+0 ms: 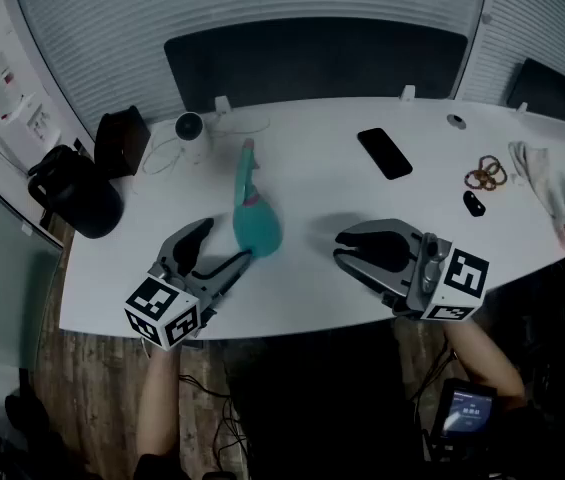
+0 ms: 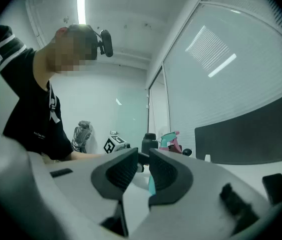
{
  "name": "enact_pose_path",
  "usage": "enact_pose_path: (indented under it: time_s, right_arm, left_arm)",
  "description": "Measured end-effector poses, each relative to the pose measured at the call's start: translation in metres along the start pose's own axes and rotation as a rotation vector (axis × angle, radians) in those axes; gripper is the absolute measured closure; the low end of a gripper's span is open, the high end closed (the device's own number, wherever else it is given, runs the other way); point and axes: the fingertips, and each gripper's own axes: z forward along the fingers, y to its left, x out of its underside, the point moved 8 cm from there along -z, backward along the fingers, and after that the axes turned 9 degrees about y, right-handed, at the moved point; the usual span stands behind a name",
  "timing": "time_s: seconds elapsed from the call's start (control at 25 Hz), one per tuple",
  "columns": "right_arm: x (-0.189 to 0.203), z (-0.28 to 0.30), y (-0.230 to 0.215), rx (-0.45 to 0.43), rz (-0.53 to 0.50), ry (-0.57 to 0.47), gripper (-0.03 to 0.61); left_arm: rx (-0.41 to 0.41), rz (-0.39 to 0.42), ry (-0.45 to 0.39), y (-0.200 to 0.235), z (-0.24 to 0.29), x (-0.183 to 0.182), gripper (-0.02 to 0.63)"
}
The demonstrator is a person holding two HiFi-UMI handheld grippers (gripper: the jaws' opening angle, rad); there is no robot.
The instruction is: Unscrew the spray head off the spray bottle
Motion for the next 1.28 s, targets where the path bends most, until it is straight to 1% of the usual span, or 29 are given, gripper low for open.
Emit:
enact_pose_path:
  time_s: [0.08,0.12,0.16,0.24,0.32,0.48,0.68,0.76,0.88,1.0,1.12,1.2,1.28]
  right_arm:
    - [-0.003,-0.001,0.004,-0.014,-0.005,0.007,0.501]
    - [-0.004,-0.001,0.006,-0.021,-0.006,0.01,0.494]
    - [-0.005,-0.001,0.008,-0.027,-0.008,0.013,0.491]
    - [-0.007,-0.001,0.012,-0.033,-0.016,0.016,0.491]
    - [-0.01,-0.004,0.015,-0.035,-0.023,0.01,0.491]
    - [-0.012,-0.01,0.017,-0.034,-0.018,-0.011,0.491]
    - [-0.008,-0.014,0.014,-0.03,-0.012,-0.008,0.491]
    - [-0.008,-0.017,0.013,-0.027,-0.01,-0.008,0.491]
    - [-0.007,-0.022,0.011,-0.02,-0.01,-0.007,0.491]
    - [-0.008,-0.025,0.011,-0.022,-0.006,-0.007,0.491]
    - [-0.008,-0.025,0.011,-0.02,-0.008,-0.001,0.491]
    - [-0.008,-0.025,0.01,-0.012,-0.009,0.005,0.491]
    - [-0.008,-0.025,0.008,0.0,-0.013,0.021,0.491]
  left_arm:
    - [-0.021,-0.025,-0.017,0.002,0.008,-0.002,0.252]
    - [-0.031,-0.037,-0.023,0.002,0.011,-0.002,0.211]
    - [-0.034,-0.05,-0.026,0.004,0.013,-0.001,0.192]
    - [-0.014,-0.08,-0.025,0.005,0.017,0.001,0.159]
    - [0.018,-0.092,-0.014,0.006,0.021,0.002,0.127]
    - [0.061,-0.057,0.033,0.004,0.034,-0.001,0.115]
    - [0.1,0.004,0.078,-0.002,0.057,-0.01,0.114]
    - [0.107,0.029,0.076,-0.006,0.063,-0.013,0.114]
    - [0.115,0.045,0.063,-0.011,0.07,-0.016,0.115]
    - [0.107,0.04,0.077,-0.01,0.075,-0.017,0.115]
    - [0.109,-0.005,0.072,0.0,0.081,-0.017,0.118]
    - [0.097,-0.019,0.059,0.004,0.082,-0.018,0.219]
    - [0.081,-0.011,0.037,0.004,0.08,-0.02,0.222]
